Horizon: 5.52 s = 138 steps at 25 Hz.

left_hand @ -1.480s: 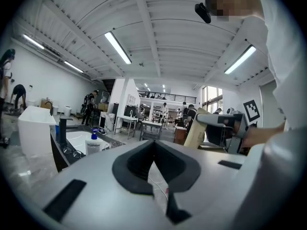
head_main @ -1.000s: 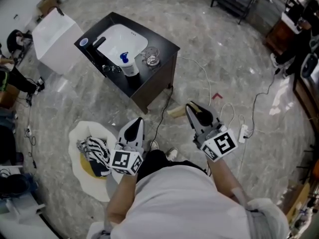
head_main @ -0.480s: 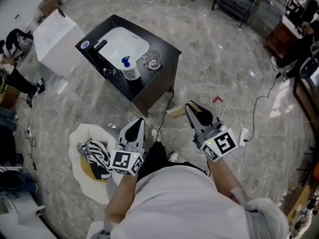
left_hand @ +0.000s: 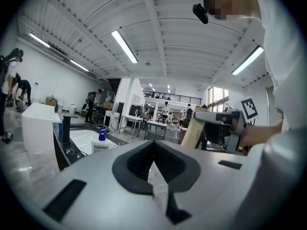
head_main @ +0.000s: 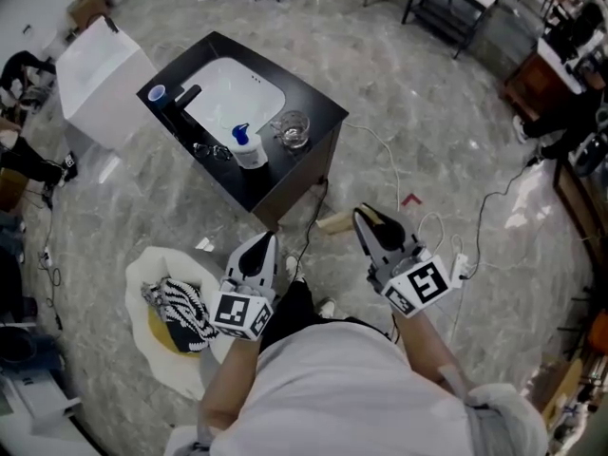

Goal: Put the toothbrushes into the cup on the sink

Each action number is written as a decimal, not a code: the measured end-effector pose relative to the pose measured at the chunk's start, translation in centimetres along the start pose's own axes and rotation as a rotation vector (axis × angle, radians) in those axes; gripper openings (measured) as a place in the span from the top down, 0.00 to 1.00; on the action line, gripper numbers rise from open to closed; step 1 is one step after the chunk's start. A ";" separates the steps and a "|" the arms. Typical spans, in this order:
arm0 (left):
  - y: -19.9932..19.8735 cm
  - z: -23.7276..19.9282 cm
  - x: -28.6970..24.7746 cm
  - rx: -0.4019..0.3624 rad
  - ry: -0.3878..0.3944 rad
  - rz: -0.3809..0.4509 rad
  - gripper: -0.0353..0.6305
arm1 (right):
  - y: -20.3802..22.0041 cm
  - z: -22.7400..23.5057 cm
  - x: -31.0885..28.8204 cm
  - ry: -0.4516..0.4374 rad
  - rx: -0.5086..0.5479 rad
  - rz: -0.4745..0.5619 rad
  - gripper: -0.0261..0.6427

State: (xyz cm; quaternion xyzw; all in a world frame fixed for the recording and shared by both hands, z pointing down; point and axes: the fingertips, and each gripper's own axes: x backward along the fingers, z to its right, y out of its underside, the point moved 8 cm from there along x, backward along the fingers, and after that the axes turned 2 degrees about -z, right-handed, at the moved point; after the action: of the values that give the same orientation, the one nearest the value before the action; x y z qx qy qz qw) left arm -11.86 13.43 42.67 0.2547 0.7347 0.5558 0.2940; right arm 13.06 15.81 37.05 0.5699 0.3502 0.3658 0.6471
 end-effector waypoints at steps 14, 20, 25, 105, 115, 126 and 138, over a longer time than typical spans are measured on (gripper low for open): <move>-1.3 -6.2 -5.3 0.018 0.002 -0.021 0.94 | 0.3 3.3 -6.7 0.006 -0.015 -0.044 0.86; -2.2 -8.4 -7.5 0.020 0.020 -0.023 0.94 | -0.4 4.3 -9.6 0.016 -0.011 -0.039 0.86; -3.0 -10.4 -9.1 0.036 0.044 -0.011 0.94 | -0.8 4.7 -11.7 0.025 -0.004 -0.051 0.86; -2.1 -8.5 -13.6 0.162 -0.215 -0.035 0.94 | 6.5 19.4 -31.8 -0.137 -0.160 -0.174 0.86; -0.5 -9.1 -14.5 0.196 -0.211 -0.044 0.94 | 8.5 20.4 -32.4 -0.134 -0.203 -0.208 0.86; 1.2 -10.2 -15.5 0.224 -0.219 -0.046 0.94 | 9.6 20.7 -33.0 -0.156 -0.242 -0.249 0.86; 1.8 -10.7 -15.4 0.233 -0.251 -0.054 0.94 | 10.9 21.4 -34.3 -0.152 -0.223 -0.259 0.86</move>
State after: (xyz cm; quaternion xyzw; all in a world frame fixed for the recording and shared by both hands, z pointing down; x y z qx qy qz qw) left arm -8.74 -4.04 48.98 0.3348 0.7581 0.4227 0.3667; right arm 14.12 -23.52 51.33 0.4710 0.3278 0.2719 0.7725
